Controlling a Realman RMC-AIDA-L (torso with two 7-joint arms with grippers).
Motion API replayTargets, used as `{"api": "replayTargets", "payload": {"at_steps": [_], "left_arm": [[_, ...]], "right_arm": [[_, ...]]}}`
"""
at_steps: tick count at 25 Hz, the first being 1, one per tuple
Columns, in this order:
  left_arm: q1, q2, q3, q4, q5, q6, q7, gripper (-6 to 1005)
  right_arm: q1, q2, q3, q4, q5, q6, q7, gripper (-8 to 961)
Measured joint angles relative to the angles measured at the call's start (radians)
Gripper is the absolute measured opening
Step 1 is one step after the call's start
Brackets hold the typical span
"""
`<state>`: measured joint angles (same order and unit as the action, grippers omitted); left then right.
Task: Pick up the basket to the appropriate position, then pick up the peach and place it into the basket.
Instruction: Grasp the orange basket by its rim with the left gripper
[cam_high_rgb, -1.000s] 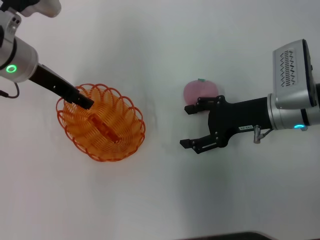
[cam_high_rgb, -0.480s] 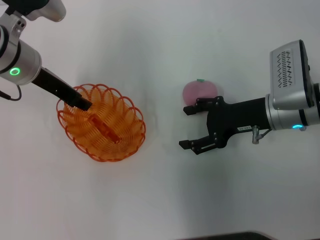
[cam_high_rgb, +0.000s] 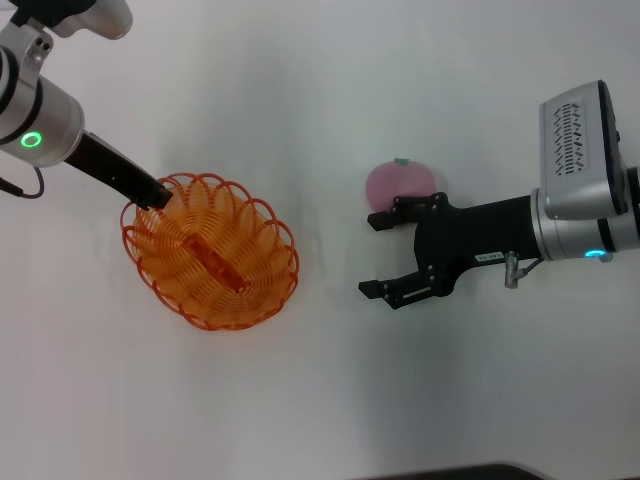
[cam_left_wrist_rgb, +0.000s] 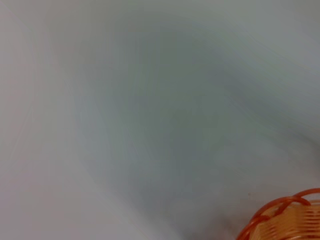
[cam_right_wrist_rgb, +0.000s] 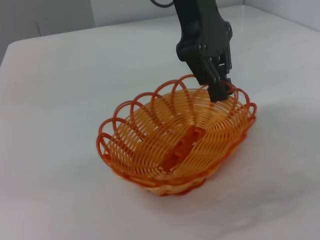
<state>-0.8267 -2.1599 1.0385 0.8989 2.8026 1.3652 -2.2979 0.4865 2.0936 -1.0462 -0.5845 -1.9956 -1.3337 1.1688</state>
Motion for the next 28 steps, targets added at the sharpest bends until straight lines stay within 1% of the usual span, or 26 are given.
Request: {"api": "replayTargets", "payload": {"at_steps": [3, 9, 12, 16, 19, 21, 22, 24, 27, 28], "left_arm": [[0.0, 0.0, 0.0, 0.0, 0.0, 0.0, -0.001, 124], [0.0, 0.001, -0.001, 0.0, 0.001, 0.003, -0.007, 96], [-0.002, 0.003, -0.005, 0.0, 0.001, 0.009, -0.042, 93], [-0.016, 0.018, -0.034, 0.001, -0.005, 0.044, -0.113, 89], [-0.033, 0.03, -0.089, -0.005, -0.006, 0.088, -0.141, 86], [-0.047, 0.042, -0.144, -0.019, -0.007, 0.127, -0.165, 84], [-0.056, 0.052, -0.175, -0.034, -0.007, 0.146, -0.181, 83], [-0.07, 0.075, -0.225, -0.071, -0.007, 0.171, -0.204, 77], [-0.086, 0.115, -0.307, -0.137, -0.008, 0.195, -0.222, 68], [-0.088, 0.124, -0.326, -0.15, -0.009, 0.201, -0.224, 67]], "right_arm": [[0.0, 0.0, 0.0, 0.0, 0.0, 0.0, 0.0, 939], [0.0, 0.0, 0.0, 0.0, 0.0, 0.001, 0.0, 939], [0.0, 0.0, 0.0, 0.0, 0.0, 0.001, 0.0, 939], [0.0, 0.0, 0.0, 0.0, 0.0, 0.001, 0.0, 939], [0.0, 0.0, 0.0, 0.0, 0.0, 0.001, 0.001, 939], [0.0, 0.0, 0.0, 0.0, 0.0, 0.001, 0.001, 939], [0.0, 0.0, 0.0, 0.0, 0.0, 0.001, 0.002, 939], [0.0, 0.0, 0.0, 0.0, 0.0, 0.001, 0.004, 939], [-0.001, 0.0, 0.0, 0.0, 0.0, 0.001, 0.003, 939], [-0.001, -0.001, 0.0, 0.0, 0.0, 0.001, 0.003, 939]]}}
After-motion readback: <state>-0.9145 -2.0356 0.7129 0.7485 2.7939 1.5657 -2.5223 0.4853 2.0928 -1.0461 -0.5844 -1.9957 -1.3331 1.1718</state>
